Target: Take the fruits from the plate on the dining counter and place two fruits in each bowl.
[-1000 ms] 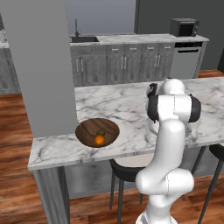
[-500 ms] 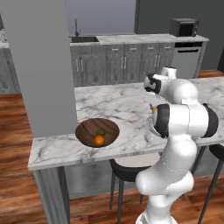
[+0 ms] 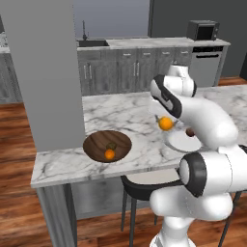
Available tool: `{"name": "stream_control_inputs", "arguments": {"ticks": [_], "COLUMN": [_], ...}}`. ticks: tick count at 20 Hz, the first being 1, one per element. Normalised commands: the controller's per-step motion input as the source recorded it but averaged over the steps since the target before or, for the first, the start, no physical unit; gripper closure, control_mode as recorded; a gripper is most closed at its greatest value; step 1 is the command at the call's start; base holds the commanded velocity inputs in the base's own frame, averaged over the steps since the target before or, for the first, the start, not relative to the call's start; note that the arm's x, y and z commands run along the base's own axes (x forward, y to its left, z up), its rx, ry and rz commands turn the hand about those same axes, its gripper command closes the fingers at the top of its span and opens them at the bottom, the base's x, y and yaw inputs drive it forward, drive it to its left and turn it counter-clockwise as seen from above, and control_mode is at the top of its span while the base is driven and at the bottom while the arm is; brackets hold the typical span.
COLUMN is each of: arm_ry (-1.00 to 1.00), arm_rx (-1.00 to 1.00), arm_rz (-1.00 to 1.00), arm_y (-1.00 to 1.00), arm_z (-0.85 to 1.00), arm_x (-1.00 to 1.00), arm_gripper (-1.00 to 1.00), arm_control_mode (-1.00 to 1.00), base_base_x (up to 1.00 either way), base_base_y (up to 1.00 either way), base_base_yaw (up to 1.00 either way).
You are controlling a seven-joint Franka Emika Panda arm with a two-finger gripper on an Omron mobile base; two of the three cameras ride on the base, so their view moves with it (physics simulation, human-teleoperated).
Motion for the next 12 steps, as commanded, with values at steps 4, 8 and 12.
{"name": "stream_control_inputs", "arguments": {"ticks": [4,8,12], "arm_ry": [0.00,0.00,0.00], "arm_rx": [0.00,0.00,0.01], "arm_rz": [0.26,0.29,0.28], "arm_y": [0.30,0.00,-0.01], "arm_z": [0.39,0.13,0.12], "arm_x": [-1.00,-1.00,-0.97], "arm_gripper": [1.00,1.00,1.00], "arm_control_mode": [-1.00,-1.00,-1.00], "base_base_x": [0.00,0.00,0.00], "base_base_y": [0.00,0.00,0.00], "base_base_yaw": [0.00,0.00,0.00]}}
